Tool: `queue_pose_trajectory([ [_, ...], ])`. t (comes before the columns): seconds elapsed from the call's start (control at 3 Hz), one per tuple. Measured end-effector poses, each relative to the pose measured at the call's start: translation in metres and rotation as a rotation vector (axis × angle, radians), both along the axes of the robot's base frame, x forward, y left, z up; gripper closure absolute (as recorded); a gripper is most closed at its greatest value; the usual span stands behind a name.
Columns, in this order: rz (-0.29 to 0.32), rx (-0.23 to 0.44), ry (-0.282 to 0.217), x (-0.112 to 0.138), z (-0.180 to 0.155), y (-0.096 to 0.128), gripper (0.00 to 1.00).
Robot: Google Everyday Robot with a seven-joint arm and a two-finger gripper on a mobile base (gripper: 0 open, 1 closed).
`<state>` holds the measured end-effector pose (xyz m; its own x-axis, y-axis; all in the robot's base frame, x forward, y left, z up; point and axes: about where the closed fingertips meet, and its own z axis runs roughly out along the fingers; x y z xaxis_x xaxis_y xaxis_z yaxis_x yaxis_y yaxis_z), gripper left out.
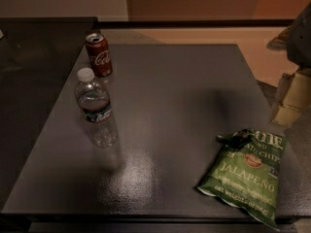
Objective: Pick water bottle
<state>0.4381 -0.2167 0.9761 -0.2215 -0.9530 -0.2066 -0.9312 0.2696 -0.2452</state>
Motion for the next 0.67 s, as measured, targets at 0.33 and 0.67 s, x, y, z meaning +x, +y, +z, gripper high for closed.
queue_pose_trajectory([
  [0.33,0.0,0.0,0.0,0.0,0.0001,0.0001,0.0],
  [0.67,0.011,0.019,-0.01,0.0025,0.0031,0.0088,0.0],
])
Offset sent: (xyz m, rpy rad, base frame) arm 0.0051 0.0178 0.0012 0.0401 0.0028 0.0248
